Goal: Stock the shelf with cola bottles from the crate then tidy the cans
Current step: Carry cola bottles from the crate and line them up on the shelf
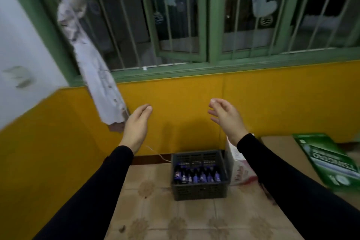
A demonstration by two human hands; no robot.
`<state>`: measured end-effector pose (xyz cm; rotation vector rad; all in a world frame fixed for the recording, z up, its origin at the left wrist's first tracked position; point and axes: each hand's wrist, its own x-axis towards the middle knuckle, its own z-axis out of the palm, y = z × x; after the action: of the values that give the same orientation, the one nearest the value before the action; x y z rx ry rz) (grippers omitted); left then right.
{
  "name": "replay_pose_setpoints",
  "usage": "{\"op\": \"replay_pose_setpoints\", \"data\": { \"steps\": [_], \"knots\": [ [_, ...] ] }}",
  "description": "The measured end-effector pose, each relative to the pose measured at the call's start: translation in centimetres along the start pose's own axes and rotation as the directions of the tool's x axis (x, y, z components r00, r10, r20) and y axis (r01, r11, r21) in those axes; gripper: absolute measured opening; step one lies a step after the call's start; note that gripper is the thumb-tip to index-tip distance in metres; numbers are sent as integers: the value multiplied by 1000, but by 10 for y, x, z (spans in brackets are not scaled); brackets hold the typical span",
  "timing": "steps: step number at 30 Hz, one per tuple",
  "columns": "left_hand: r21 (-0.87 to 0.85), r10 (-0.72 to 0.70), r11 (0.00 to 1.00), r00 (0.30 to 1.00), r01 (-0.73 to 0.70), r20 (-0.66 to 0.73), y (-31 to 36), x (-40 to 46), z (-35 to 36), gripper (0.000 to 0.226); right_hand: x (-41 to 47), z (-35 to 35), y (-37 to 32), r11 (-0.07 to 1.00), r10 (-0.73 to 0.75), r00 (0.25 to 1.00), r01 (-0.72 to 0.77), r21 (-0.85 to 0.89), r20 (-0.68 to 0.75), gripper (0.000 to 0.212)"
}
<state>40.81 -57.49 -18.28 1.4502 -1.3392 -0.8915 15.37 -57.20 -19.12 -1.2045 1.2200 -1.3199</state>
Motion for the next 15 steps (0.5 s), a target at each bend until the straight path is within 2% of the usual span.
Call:
{"op": "replay_pose_setpoints", "data": {
  "steps": [4, 9, 15],
  "knots": [
    [31, -38, 999, 996, 35, 87, -12, 48, 52, 52, 46, -35, 24, 997, 61, 998, -62, -36, -28, 9],
    [57, -100, 994, 982, 92, 160, -47, 112, 90, 56, 104, -44, 62, 985, 158, 987, -159, -70, -27, 17],
    [66, -225, 974, 939, 215, 259, -116, 218, 128, 55, 194, -30, 128, 939, 277, 959, -285, -194, -66, 17]
  ]
}}
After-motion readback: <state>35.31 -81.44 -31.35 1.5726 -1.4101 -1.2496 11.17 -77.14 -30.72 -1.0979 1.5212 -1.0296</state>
